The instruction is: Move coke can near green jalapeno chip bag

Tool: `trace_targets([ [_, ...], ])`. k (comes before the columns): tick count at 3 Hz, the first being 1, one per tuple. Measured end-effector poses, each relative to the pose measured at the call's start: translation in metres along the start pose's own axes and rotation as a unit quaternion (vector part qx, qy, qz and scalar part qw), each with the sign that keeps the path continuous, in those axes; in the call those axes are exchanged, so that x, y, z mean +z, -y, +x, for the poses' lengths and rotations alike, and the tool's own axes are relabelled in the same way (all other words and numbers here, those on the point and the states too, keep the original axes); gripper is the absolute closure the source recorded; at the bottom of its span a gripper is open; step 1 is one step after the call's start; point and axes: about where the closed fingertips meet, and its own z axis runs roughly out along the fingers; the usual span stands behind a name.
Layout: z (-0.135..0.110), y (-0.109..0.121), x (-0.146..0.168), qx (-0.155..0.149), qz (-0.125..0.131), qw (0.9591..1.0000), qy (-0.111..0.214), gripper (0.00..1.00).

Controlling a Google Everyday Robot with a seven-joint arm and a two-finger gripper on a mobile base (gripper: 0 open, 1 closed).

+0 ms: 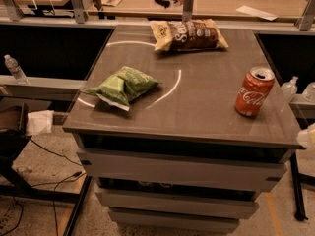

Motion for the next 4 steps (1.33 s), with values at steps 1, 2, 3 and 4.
trace_targets([
  [1, 0.023, 0.002, -0.01, 0.056, 0.011, 0.9963, 0.063, 0.0],
  [2, 0.023, 0.001, -0.009, 0.056, 0.011, 0.9964, 0.063, 0.0],
  [3, 0.023, 0.005, -0.009, 0.084, 0.017, 0.9931, 0.079, 0.0],
  [4, 0.037, 0.015, -0.004, 0.134, 0.029, 0.9823, 0.127, 0.0],
])
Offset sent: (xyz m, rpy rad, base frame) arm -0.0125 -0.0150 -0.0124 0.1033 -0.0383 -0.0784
